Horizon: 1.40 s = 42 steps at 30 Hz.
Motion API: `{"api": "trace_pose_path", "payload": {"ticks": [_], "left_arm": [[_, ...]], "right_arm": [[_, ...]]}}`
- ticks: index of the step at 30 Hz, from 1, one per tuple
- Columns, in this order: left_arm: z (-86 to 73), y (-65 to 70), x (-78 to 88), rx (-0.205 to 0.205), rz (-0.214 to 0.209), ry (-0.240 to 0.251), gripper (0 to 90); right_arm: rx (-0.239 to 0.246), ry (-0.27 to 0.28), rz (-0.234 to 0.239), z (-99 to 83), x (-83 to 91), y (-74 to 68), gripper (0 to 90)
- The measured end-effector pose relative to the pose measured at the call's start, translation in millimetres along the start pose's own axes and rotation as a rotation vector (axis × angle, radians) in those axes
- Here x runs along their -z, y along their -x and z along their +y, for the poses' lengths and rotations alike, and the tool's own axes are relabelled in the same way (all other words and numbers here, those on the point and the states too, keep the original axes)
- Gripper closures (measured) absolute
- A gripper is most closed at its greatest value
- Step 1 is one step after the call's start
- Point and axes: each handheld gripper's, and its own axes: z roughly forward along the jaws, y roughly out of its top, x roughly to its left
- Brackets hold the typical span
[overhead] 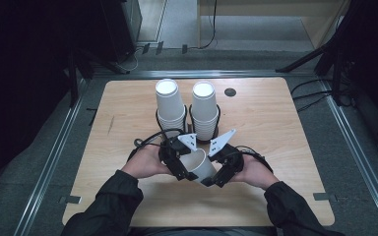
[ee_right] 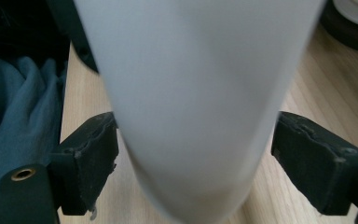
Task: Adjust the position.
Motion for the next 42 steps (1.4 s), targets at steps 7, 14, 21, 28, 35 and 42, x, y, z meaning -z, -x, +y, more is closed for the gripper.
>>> {"api": "trace_pose_path", "payload": {"ticks": [7,14,21,28,35,42], "left_arm": [[-0.7,0.0,-0.9,-0.012,0.013,0.007,15.4],[-2.4,-1.5,4.7,0.016,0.022,0.069,10.3],[-8.2,-6.2,15.0,0.047,0.017,0.13,9.2],[-16.5,-10.7,24.0,0.08,0.014,0.175,9.4],[-23.8,-12.7,25.0,0.104,0.024,0.194,9.6],[-29.3,-13.8,23.4,0.133,0.016,0.22,9.7]], "right_arm": [[0.025,-0.003,-0.001,1.4,-5.3,-1.7,24.6],[0.022,0.032,-0.011,2.7,4.6,-1.4,24.0],[0.009,0.041,-0.044,-1.2,17.2,2.1,23.9],[0.006,0.062,-0.079,-1.7,29.9,1.6,23.7],[-0.022,0.075,-0.102,-5.1,40.9,3.6,23.4],[-0.034,0.098,-0.131,-7.1,52.0,3.4,23.3]]}}
